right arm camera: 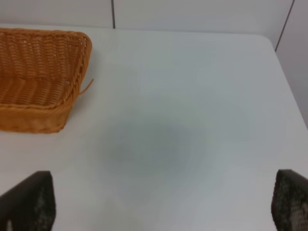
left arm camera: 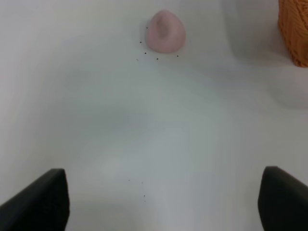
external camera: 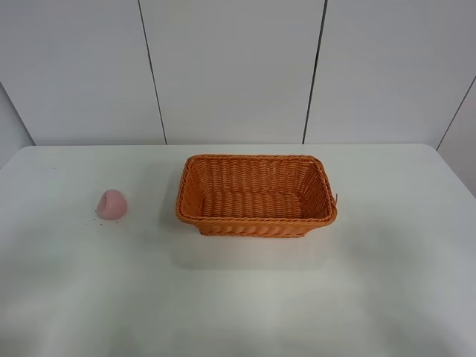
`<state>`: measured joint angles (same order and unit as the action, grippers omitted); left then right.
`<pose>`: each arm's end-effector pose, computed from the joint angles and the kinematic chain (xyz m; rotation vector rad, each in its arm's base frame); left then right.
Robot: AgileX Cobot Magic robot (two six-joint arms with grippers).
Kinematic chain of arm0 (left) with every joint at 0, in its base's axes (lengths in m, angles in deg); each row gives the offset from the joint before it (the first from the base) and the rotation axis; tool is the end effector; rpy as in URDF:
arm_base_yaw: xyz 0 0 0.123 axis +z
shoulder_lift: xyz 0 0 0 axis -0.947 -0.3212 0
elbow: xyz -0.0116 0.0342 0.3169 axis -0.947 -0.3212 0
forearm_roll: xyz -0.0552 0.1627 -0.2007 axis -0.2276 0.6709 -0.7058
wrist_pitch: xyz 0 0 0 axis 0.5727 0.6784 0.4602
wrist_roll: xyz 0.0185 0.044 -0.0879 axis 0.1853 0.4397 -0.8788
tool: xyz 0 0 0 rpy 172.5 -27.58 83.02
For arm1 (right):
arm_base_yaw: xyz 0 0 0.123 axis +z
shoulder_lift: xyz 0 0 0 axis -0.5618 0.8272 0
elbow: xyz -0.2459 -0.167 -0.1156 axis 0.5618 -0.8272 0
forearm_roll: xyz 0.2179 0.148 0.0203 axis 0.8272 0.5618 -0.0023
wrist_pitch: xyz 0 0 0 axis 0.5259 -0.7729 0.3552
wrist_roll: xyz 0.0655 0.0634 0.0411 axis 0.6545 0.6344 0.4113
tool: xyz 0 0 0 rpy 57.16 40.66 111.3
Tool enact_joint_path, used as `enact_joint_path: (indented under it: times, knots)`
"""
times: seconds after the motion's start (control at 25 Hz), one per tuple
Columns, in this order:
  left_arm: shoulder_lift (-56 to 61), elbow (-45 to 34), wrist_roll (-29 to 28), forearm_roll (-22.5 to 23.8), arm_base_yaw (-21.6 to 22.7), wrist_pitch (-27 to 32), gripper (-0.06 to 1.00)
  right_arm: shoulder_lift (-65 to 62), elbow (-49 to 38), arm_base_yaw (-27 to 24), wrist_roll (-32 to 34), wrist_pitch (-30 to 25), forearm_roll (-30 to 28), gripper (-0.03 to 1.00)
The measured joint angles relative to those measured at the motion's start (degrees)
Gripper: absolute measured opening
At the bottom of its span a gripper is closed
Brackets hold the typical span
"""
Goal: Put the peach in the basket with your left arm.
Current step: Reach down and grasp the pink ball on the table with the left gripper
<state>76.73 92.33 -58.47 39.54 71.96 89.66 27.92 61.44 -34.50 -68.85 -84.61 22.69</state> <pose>-0.0205 -0.0018 0.2803 0.0271 2.0335 0.0113 -0.0178 0.0029 0.2802 -0.0222 2.0062 0.0185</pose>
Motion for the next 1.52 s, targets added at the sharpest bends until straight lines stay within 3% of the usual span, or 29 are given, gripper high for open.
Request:
enact_joint_path:
  times: [0.36, 0.48, 1.12, 1.52]
  knots:
    - [-0.21, 0.23, 0.0, 0.12, 0.0, -0.12, 0.82, 0.0, 0.0, 0.0, 0.0, 0.0, 0.0, 0.69]
    - [-5.41, 3.06, 0.0, 0.18, 0.0, -0.99, 0.82, 0.0, 0.0, 0.0, 0.0, 0.0, 0.0, 0.69]
    - [-77.35, 37.81, 0.0, -0.7, 0.0, -6.94, 0.81, 0.0, 0.0, 0.0, 0.2, 0.0, 0.0, 0.69]
    - [-111.11, 58.81, 0.0, -5.02, 0.0, -7.86, 0.81, 0.0, 0.0, 0.0, 0.2, 0.0, 0.0, 0.69]
